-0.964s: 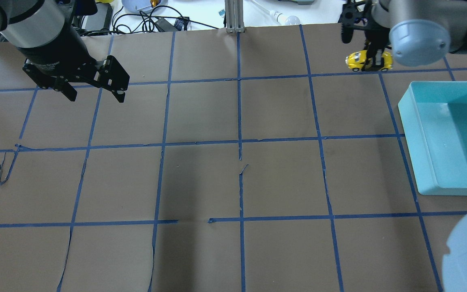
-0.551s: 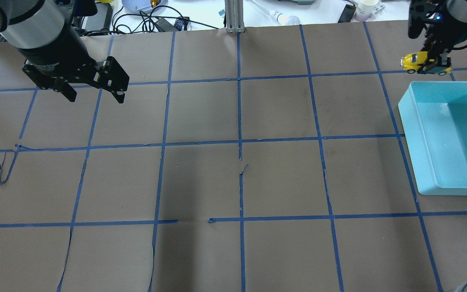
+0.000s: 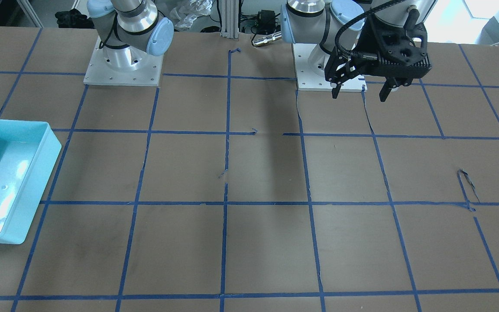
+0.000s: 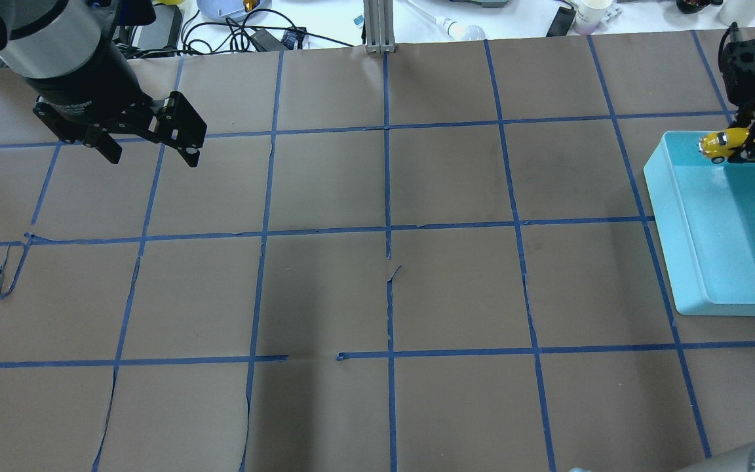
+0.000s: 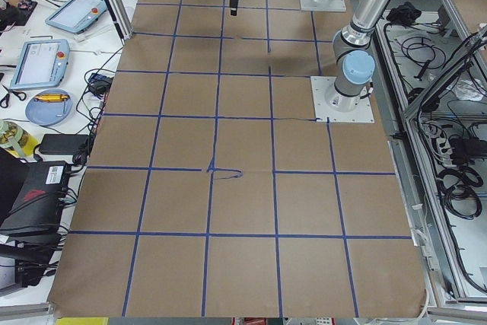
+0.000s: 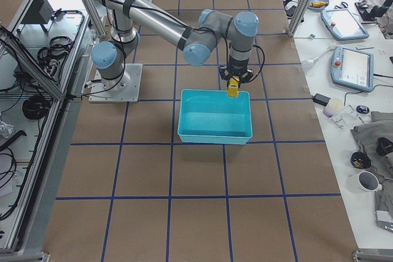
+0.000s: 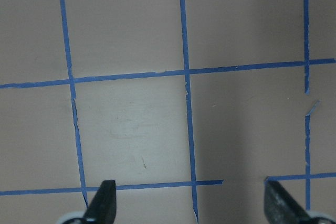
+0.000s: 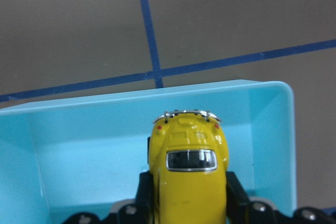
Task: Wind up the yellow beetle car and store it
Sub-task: 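Lift the car and carry it into the light blue bin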
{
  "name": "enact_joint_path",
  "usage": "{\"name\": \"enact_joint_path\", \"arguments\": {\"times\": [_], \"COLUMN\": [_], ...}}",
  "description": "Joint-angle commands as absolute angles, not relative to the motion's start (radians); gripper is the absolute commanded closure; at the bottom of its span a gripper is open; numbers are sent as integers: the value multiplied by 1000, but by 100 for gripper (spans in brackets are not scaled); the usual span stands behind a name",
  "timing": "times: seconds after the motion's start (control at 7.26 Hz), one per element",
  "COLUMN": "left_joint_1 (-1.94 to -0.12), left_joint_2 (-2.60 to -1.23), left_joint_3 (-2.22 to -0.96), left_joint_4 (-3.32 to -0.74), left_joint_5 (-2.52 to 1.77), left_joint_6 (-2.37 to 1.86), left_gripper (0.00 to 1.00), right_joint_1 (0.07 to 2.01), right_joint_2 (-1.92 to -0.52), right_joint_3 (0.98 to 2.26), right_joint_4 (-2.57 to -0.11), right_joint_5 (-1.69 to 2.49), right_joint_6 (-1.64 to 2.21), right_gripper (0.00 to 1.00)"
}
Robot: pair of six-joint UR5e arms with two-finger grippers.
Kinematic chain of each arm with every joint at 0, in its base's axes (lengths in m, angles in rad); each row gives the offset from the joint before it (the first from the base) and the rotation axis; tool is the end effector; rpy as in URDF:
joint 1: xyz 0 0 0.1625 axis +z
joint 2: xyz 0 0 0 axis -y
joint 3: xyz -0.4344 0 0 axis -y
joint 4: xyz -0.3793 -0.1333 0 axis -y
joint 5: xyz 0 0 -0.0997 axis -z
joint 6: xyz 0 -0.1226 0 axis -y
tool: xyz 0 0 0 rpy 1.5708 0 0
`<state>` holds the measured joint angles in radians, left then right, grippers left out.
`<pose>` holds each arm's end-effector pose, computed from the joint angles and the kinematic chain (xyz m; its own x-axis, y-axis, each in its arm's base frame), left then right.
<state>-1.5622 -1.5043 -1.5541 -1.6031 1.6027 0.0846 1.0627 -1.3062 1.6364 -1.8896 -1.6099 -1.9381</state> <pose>-0.1255 -0.4560 0.5102 -0.9966 0.0742 -0.0360 0.0759 0.9960 -0.0480 -0.1654 -0.5611 0.3352 -0.1405 -0.9898 -0.0247 -0.9897 0.1396 0.0324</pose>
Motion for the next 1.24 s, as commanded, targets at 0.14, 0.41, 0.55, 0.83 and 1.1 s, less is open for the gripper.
{"name": "enact_joint_path", "arguments": {"times": [0.14,0.41,0.55,0.83,1.1], "left_joint_1": [-1562,-1560,-1563,-1560,-1560], "left_joint_2": [-1506,-1502,-1505,-1505,-1503], "left_joint_3": [-1554,-1554,-1554,-1554,-1554], "left_joint_4": [-1601,-1601,-1601,-1601,-1601], "left_joint_5": [1603,1601,1603,1603,1601], "left_joint_6": [86,86,83,84,84], "left_gripper": [0,0,0,0,0], "right_joint_1": [984,971,971,971,969], "right_joint_2": [-1276,-1255,-1255,-1247,-1223], "right_joint_3": [1741,1788,1811,1842,1836], "right_joint_4": [-1995,-2029,-2046,-2057,-2059], "right_joint_5": [-1617,-1614,-1620,-1626,-1624], "right_joint_6": [-2124,-2128,-2128,-2128,-2119], "right_gripper": [100,100,100,83,19]}}
